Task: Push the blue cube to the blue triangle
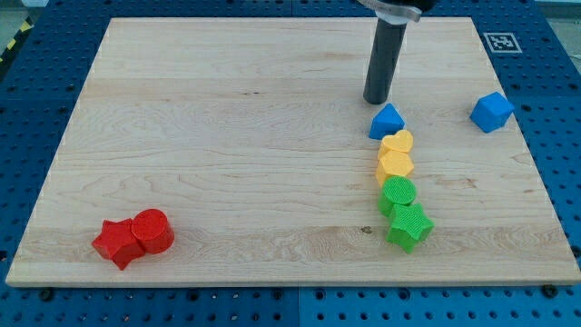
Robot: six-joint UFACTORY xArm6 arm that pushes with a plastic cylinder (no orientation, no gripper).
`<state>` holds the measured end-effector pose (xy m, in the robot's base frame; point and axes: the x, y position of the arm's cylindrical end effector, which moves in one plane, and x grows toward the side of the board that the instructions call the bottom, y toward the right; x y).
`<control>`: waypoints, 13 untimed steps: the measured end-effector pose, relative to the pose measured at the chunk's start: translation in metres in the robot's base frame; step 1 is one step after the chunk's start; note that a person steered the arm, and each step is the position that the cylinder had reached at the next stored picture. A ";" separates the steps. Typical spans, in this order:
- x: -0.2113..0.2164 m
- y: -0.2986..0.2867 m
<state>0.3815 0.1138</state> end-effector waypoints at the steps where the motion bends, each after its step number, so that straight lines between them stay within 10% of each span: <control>1: 0.021 0.023; 4: -0.050 0.036; 7: -0.078 0.231; 10: 0.025 0.231; 13: 0.034 0.090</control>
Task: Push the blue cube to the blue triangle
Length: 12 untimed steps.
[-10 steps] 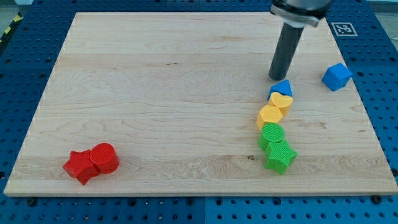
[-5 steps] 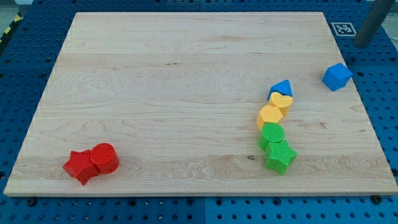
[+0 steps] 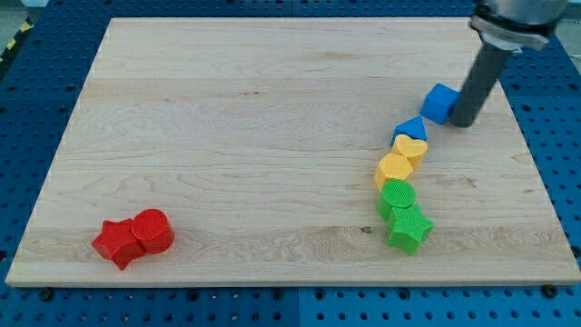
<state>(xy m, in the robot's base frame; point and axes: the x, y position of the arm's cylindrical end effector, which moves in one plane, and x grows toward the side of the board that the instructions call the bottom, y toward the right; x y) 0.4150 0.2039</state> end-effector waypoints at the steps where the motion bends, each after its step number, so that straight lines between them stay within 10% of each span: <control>1: -0.007 0.008; 3: -0.071 0.085; 8: -0.003 0.003; 12: -0.042 0.004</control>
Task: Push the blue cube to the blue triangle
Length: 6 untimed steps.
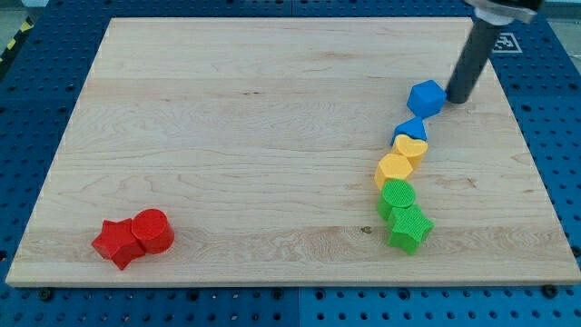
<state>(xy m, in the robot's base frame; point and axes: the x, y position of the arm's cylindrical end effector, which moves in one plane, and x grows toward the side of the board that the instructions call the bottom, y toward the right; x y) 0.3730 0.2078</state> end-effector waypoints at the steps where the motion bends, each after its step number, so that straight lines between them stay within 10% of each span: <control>1: 0.006 -0.022; 6: 0.002 -0.054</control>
